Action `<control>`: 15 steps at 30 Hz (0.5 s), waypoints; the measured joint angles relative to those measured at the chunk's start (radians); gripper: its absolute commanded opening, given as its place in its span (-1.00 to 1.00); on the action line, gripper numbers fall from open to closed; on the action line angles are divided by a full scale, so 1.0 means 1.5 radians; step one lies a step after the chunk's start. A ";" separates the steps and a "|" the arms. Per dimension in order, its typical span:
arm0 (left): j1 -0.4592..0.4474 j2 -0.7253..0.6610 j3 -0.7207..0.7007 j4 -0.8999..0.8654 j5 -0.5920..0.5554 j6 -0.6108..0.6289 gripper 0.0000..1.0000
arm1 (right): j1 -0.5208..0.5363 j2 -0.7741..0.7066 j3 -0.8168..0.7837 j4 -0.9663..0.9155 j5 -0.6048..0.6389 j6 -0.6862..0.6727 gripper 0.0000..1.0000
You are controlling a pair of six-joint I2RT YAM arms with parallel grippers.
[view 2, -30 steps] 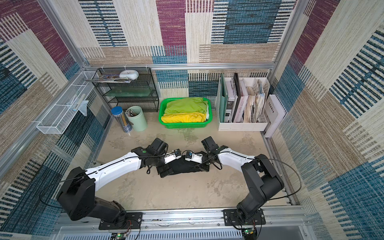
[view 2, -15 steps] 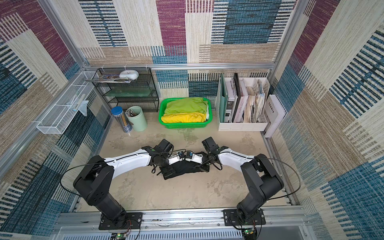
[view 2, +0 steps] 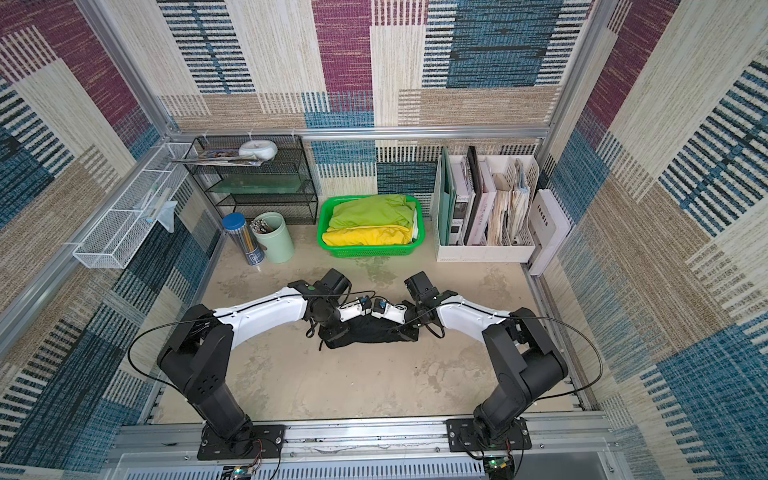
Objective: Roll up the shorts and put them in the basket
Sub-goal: Pick up the shorts from the center of the board.
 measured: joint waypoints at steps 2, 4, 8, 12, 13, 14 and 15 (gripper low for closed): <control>0.005 0.001 0.048 -0.017 -0.026 0.000 -1.00 | -0.015 -0.002 0.044 -0.010 0.009 0.003 -1.00; 0.009 -0.001 0.093 -0.033 -0.042 0.003 -1.00 | -0.026 -0.002 0.091 -0.025 0.024 0.003 -1.00; 0.017 0.000 0.188 -0.054 -0.074 0.017 -1.00 | -0.050 0.010 0.196 -0.046 0.055 0.003 -1.00; 0.030 0.024 0.289 -0.055 -0.102 0.035 -1.00 | -0.073 0.046 0.294 -0.043 0.092 0.008 -1.00; 0.032 0.034 0.313 -0.052 -0.111 0.038 -1.00 | -0.080 0.052 0.318 -0.041 0.097 0.008 -1.00; 0.035 0.042 0.335 -0.045 -0.119 0.043 -1.00 | -0.086 0.056 0.335 -0.040 0.099 0.008 -1.00; 0.037 0.051 0.358 -0.040 -0.128 0.049 -1.00 | -0.094 0.063 0.362 -0.041 0.099 0.009 -1.00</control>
